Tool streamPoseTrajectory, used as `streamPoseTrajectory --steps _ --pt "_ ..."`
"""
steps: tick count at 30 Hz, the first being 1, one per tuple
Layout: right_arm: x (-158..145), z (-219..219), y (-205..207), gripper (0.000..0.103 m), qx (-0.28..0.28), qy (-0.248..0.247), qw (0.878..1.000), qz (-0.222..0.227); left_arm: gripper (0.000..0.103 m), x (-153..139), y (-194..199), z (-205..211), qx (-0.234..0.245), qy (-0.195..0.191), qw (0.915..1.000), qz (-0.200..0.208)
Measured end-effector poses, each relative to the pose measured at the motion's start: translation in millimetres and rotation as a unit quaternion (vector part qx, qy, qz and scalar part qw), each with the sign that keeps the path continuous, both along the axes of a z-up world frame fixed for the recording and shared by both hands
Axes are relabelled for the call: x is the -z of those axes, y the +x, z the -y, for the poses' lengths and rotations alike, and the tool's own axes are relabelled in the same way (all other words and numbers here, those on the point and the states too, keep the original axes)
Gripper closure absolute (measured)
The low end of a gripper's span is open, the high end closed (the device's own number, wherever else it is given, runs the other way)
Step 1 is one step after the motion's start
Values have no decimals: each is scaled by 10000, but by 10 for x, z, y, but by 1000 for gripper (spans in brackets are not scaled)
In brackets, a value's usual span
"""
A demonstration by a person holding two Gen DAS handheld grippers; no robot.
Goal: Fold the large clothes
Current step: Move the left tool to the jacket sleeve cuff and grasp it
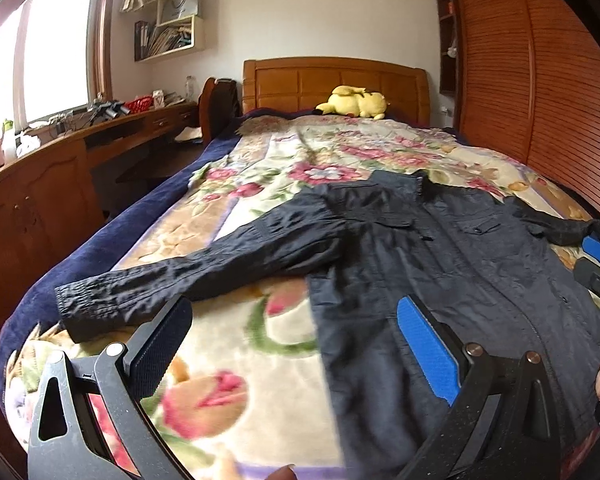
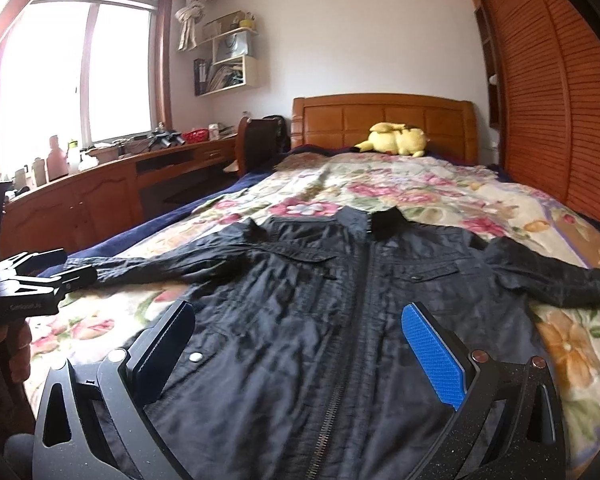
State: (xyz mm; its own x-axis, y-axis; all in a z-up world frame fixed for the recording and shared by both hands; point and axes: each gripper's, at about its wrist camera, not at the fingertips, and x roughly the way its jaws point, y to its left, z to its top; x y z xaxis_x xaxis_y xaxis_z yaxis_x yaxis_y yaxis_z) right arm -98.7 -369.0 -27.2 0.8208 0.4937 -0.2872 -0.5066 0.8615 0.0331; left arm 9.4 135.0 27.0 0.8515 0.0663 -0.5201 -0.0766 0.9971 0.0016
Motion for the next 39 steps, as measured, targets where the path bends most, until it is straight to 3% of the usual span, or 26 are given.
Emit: streamPoseTrajectory --steps 7,20,26,32,39 --pt "-118 -251 158 0 -323 -68 9993 -145 0 54 102 -524 -224 -84 9994 -254" --pt "91 -545 442 0 -852 -469 9942 -449 22 317 278 -1560 -812 -448 9932 -703" --pt "153 -542 536 0 -937 -644 9915 -637 33 508 426 -1952 -1158 -592 9865 -990" --pt "133 -554 511 0 -943 -711 9907 -669 33 706 569 -2308 -1689 -505 9761 -1271" --pt "156 -701 524 0 -922 -830 9900 -672 33 957 664 -2520 -1914 -668 9665 -1574"
